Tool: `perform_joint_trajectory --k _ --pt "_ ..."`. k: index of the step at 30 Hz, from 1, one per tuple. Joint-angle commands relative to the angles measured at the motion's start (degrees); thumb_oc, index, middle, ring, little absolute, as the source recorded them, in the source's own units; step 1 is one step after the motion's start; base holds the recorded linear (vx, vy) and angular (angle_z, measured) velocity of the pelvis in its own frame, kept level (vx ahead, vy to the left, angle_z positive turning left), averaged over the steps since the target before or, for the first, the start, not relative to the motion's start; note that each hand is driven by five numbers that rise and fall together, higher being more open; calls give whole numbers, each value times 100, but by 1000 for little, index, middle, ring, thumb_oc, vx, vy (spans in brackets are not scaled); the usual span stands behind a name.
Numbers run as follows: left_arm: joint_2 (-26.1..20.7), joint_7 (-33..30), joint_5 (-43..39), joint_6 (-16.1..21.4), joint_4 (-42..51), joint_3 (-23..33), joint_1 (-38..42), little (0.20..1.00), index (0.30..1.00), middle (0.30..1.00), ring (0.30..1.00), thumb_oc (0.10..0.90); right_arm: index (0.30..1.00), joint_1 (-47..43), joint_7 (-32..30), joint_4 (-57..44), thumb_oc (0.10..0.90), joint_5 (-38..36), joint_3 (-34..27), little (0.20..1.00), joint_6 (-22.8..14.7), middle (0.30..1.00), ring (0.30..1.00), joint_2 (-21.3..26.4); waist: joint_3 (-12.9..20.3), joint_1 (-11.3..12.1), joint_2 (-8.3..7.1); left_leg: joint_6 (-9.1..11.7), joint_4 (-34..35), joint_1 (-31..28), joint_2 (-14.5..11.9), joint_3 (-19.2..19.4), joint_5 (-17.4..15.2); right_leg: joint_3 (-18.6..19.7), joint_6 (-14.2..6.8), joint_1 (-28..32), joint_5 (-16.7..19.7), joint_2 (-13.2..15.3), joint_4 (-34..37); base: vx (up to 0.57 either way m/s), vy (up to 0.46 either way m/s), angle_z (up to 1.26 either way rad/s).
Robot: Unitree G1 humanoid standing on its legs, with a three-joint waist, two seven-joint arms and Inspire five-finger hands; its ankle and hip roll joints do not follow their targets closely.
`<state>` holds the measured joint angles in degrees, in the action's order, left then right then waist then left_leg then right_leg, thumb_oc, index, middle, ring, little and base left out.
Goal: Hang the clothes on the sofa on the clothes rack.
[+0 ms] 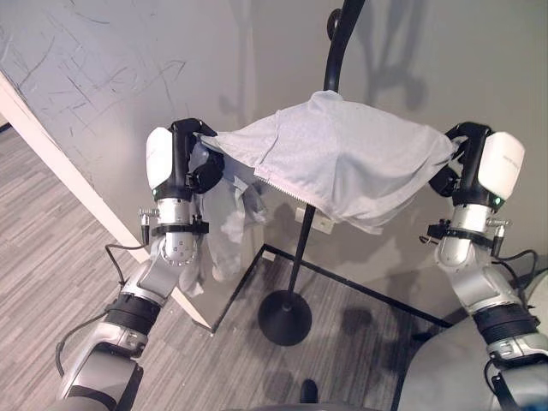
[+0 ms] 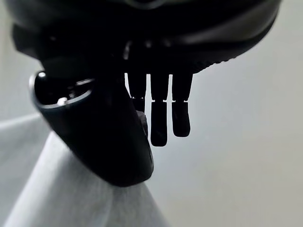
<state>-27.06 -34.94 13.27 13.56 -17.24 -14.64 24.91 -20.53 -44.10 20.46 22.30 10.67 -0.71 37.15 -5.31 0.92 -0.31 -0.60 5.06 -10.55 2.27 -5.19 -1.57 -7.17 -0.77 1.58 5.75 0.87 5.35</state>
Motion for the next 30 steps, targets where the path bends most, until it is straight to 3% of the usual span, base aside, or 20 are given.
perform_joint_trajectory --k 1,3,4,5,6,7,15,16,21,24,30 --pt "-226 -427 -649 240 5 833 224 300 300 300 300 400 300 240 -214 626 400 45 -410 300 215 300 300 63 643 62 -223 80 -6 556 -122 28 66 43 -459 448 -452 257 -35 11 -43 6" --pt "-121 -413 -709 249 53 847 103 300 300 300 300 400 300 358 -142 617 400 38 -327 300 206 300 300 -108 626 58 -231 80 -6 581 -119 27 124 46 -445 421 -408 262 -35 -9 -30 10" --pt "86 -389 -855 313 132 835 -79 300 300 300 300 400 300 535 -15 737 400 -27 -130 300 149 300 300 -425 613 59 -230 81 -6 585 -121 24 124 58 -437 406 -406 255 -35 -27 -25 6" --pt "175 -390 -947 337 171 803 -169 408 408 408 408 472 300 585 46 788 400 -94 -5 300 103 300 300 -566 606 60 -228 82 -6 575 -127 25 117 61 -430 409 -407 250 -35 46 -41 -1" --pt "293 -369 -1047 360 189 787 -288 594 594 594 594 596 300 638 148 834 400 -164 162 300 21 300 300 -744 612 58 -225 85 -6 545 -140 21 56 68 -426 438 -462 239 -35 9 -24 -3" --pt "367 -352 -1092 380 189 766 -362 900 900 900 900 800 300 682 247 856 400 -194 278 300 -34 300 300 -846 588 60 -227 86 -6 569 -135 23 121 62 -419 411 -410 245 -35 0 0 0" --pt "965 251 -2569 700 272 641 -1106 900 900 900 900 800 300 801 818 976 400 -302 1146 300 -293 300 300 -1399 507 87 -204 101 -6 565 -176 -1 91 74 -393 412 -456 213 -35 3 -5 0" --pt "1129 740 -3397 754 151 553 -1361 900 900 900 900 800 300 848 913 929 400 -296 1235 300 -302 300 300 -1436 469 96 -194 100 -6 582 -179 -17 112 67 -386 399 -450 212 -35 -15 -7 4" --pt "1121 765 -3422 761 142 556 -1365 900 900 900 900 800 300 854 913 927 400 -296 1237 300 -303 300 300 -1435 476 94 -194 101 -6 584 -179 -18 111 66 -386 398 -451 211 -35 0 0 0" --pt "1463 1446 -4341 599 -928 360 -2251 900 900 900 900 800 300 1033 1062 985 400 -261 1359 300 -305 300 300 -1495 411 151 -171 105 -6 599 -196 -59 125 31 -381 392 -464 208 -35 0 0 0" --pt "1592 1606 -4465 508 -1735 381 -2456 900 900 900 900 800 300 1134 1092 1033 400 -299 1386 300 -324 300 300 -1551 401 183 -182 106 -6 591 -206 -73 122 30 -377 403 -482 203 -35 1 -2 4"
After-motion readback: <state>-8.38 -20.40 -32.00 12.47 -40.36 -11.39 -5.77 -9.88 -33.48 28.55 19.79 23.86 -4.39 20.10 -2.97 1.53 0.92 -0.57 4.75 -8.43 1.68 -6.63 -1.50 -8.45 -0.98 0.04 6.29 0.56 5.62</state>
